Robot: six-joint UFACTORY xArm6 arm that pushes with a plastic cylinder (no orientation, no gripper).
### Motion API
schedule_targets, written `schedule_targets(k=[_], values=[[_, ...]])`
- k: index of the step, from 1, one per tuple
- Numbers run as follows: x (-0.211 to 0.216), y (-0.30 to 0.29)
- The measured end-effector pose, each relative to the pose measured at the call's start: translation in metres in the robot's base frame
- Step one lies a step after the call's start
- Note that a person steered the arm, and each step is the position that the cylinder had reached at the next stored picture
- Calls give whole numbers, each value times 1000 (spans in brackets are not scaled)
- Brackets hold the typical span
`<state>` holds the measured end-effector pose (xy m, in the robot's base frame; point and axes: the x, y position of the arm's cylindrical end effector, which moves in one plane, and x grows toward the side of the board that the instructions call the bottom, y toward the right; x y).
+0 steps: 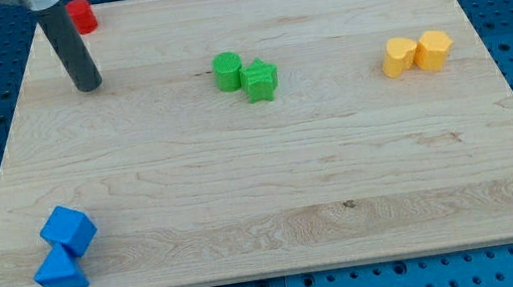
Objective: Move the green star to the top center
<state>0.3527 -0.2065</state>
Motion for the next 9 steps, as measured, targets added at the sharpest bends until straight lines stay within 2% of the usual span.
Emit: schedule_targets(k=[1,3,4,5,7,9], values=[[3,5],[55,108],[66,143],[66,154],[66,253],[49,269]])
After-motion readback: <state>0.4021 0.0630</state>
